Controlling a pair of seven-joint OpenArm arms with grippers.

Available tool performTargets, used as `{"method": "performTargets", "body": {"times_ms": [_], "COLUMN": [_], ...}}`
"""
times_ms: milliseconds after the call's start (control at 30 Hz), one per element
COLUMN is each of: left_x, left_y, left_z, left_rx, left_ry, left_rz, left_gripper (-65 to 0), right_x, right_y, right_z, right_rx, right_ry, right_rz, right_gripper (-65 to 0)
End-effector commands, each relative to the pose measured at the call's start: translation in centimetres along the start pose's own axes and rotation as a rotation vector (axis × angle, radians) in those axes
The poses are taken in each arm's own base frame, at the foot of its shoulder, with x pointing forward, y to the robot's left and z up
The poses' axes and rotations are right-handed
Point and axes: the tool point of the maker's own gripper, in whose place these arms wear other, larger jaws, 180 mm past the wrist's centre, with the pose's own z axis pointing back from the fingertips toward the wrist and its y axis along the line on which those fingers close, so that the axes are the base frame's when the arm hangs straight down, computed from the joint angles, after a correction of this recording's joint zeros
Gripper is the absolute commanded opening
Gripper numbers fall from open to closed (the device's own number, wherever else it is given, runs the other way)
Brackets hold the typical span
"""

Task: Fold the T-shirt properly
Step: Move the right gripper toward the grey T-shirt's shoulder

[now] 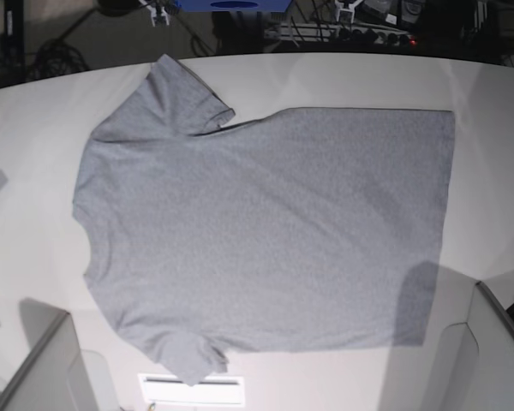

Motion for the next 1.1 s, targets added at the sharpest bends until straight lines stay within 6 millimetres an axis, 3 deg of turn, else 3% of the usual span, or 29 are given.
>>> {"method": "performTargets", "body": {"times_ms": [0,167,367,467,633,733,967,1067], "left_x": [-0.2,-0.8,-3.4,-3.5,-3.3,-4.4,-5.3,-5.0], "left_y": [0.3,1.2,1.9,2.8,3.6,3.4,6.5,8.4], "left_z": [0.1,0.3,1.1,1.7,3.8,5.1,9.2,11.3], "left_rx": [0.008,0.019,0.025,0.034,0.04,0.029,0.079,0.133], "left_ry": [0.0,0.002,0.039,-0.005,-0.143,-0.157,-0.224,-0.26], "left_rz": [0.001,-0.005,-0.029,-0.044,-0.058,-0.081,-0.092,-0.07], "left_gripper": [-65.0,-65.0,-65.0,-65.0,-65.0,-65.0,-65.0,-65.0], "right_x": [-0.2,-0.7,-2.4,-2.9,-3.7,-4.6,-5.8,-5.8], "right_y": [-0.4,-0.3,-0.2,-0.3,-0.3,-0.8,-0.7,-2.3], "right_z": [0.1,0.5,0.8,1.1,2.2,3.1,6.6,8.5], "right_rx": [-0.011,-0.01,-0.008,-0.009,-0.009,-0.017,-0.016,-0.056], "right_ry": [-0.006,-0.027,-0.009,-0.021,-0.058,-0.075,-0.153,-0.189], "right_rz": [0.004,0.007,0.008,0.011,0.017,0.02,0.028,0.001], "right_gripper": [-65.0,-65.0,-65.0,-65.0,-65.0,-65.0,-65.0,-65.0]}}
